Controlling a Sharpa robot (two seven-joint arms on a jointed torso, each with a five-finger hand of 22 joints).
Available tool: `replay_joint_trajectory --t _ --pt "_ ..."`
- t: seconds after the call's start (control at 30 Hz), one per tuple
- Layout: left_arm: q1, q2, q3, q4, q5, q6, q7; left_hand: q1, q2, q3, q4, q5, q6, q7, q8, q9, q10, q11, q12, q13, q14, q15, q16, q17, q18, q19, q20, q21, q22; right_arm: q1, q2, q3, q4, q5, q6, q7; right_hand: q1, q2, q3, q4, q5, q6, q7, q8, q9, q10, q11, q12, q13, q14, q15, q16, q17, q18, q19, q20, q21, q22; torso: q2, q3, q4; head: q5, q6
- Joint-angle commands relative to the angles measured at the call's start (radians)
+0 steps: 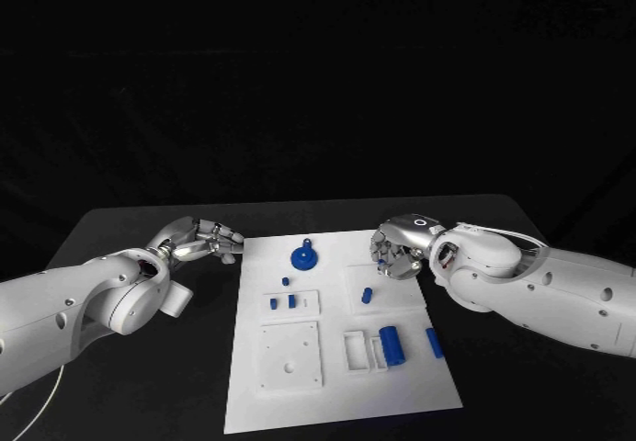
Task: Assemble the parts on the task board
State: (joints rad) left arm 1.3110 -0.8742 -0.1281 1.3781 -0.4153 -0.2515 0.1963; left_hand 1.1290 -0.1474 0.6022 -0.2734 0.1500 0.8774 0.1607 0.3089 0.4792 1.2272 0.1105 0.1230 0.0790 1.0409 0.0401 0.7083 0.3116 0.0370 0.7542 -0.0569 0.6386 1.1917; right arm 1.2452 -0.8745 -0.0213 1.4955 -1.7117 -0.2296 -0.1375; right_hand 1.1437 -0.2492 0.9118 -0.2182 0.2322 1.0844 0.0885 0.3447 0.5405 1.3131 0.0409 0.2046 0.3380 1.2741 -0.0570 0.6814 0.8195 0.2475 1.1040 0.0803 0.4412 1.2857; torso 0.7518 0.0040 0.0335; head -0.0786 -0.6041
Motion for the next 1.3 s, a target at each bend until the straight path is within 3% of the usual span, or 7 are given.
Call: replay_joint_trajectory --t 0.03,0.23,0.43,0.7,0.9,1.1,1.3 --pt "0.001 0.002 0.001 0.001 -0.004 0.004 0.01 -0.008 -0.002 -0.006 0.001 0.005 -0.006 0.001 -0.007 -0.001 -0.005 0.002 -0.007 -0.001 0.006 0.003 -0.005 0.002 -0.001 0.01 0.001 -0.007 0.001 0.001 -0.003 0.003 0.007 0.067 -0.007 0.017 0.007 0.004 0.004 0.0 0.003 0.006 -0.001 0.005 0.002 0.004 0.0 0.002 0.003 0.002 -0.004 0.0 0.002 0.014 0.006 0.0 0.003 0.001 0.0 -0.0001 0.0004 0.001 0.002" --pt "0.001 0.002 0.001 0.0 -0.004 0.001 0.013 -0.009 -0.002 -0.006 0.001 0.005 -0.006 0.002 -0.007 -0.001 -0.005 0.002 -0.007 -0.001 0.006 0.003 -0.006 0.003 -0.001 0.009 0.001 -0.007 0.002 0.001 -0.005 0.011 0.031 0.174 -0.062 0.058 0.006 0.006 0.002 0.003 0.01 0.004 0.0 0.004 0.004 0.003 0.001 -0.001 0.006 0.002 -0.003 -0.003 0.003 0.014 0.006 0.0 0.002 0.0 0.0 0.0002 0.0007 0.004 0.003" --pt "0.001 0.004 0.001 0.001 -0.004 -0.004 0.017 -0.009 -0.002 -0.006 0.001 0.005 -0.006 0.002 -0.007 -0.001 -0.005 0.002 -0.007 -0.001 0.007 0.003 -0.006 0.004 -0.001 0.01 0.001 -0.007 0.002 0.001 0.002 0.011 0.07 0.216 -0.095 0.084 0.004 0.013 -0.006 0.001 0.023 0.001 0.001 0.003 0.007 0.002 0.002 -0.006 0.011 0.001 -0.002 -0.007 0.005 0.014 0.004 0.0 0.001 0.001 0.0 -0.0002 0.0002 0.021 0.005" --pt "0.001 0.006 0.001 0.001 -0.003 -0.013 0.021 -0.009 -0.001 -0.006 0.002 0.005 -0.007 0.002 -0.007 -0.001 -0.004 0.002 -0.007 0.0 0.007 0.003 -0.007 0.005 -0.001 0.01 0.001 -0.007 0.002 -0.001 0.041 0.011 0.125 0.166 -0.093 0.089 0.003 0.018 -0.014 -0.005 0.031 -0.001 0.002 0.002 0.011 0.001 0.002 -0.009 0.016 0.001 -0.002 -0.009 0.007 0.014 0.003 0.0 0.0 0.001 0.0 -0.0014 0.0013 0.052 0.001" --pt "0.001 0.012 0.001 0.0 -0.003 -0.021 0.022 -0.009 -0.001 -0.006 0.002 0.005 -0.007 0.002 -0.007 -0.001 -0.004 0.002 -0.007 0.0 0.007 0.002 -0.007 0.006 -0.001 0.01 0.001 -0.008 0.003 -0.006 0.077 0.009 0.146 0.131 -0.082 0.088 0.003 0.02 -0.016 -0.006 0.034 -0.001 0.002 0.001 0.012 0.001 0.002 -0.01 0.018 0.001 -0.002 -0.01 0.008 0.014 0.003 0.0 0.0 0.001 0.0 -0.0018 0.0017 0.086 -0.004" --pt "0.001 0.026 0.001 -0.001 -0.002 -0.02 0.023 -0.009 -0.001 -0.006 0.002 0.005 -0.007 0.002 -0.007 -0.001 -0.004 0.002 -0.007 0.0 0.007 0.002 -0.008 0.006 -0.001 0.01 0.001 -0.008 0.003 -0.006 0.131 -0.021 0.136 0.088 -0.058 0.086 0.002 0.022 -0.019 -0.008 0.035 -0.002 0.002 0.001 0.013 0.001 0.002 -0.011 0.019 0.001 -0.002 -0.011 0.008 0.014 0.003 0.0 -0.001 0.002 -0.001 -0.0026 0.0001 0.124 -0.016" --pt "0.001 0.042 0.001 -0.006 -0.002 -0.022 0.022 -0.009 -0.001 -0.006 0.002 0.005 -0.007 0.002 -0.007 -0.001 -0.004 0.001 -0.007 0.0 0.007 0.002 -0.008 0.007 -0.001 0.01 0.001 -0.008 0.003 -0.014 0.156 -0.05 0.149 0.038 -0.038 0.074 0.001 0.025 -0.021 -0.01 0.036 -0.003 0.002 0.0 0.014 0.001 0.002 -0.013 0.021 0.002 -0.002 -0.012 0.009 0.014 0.003 0.0 -0.001 0.002 0.0 -0.0016 0.0021 0.139 -0.021"
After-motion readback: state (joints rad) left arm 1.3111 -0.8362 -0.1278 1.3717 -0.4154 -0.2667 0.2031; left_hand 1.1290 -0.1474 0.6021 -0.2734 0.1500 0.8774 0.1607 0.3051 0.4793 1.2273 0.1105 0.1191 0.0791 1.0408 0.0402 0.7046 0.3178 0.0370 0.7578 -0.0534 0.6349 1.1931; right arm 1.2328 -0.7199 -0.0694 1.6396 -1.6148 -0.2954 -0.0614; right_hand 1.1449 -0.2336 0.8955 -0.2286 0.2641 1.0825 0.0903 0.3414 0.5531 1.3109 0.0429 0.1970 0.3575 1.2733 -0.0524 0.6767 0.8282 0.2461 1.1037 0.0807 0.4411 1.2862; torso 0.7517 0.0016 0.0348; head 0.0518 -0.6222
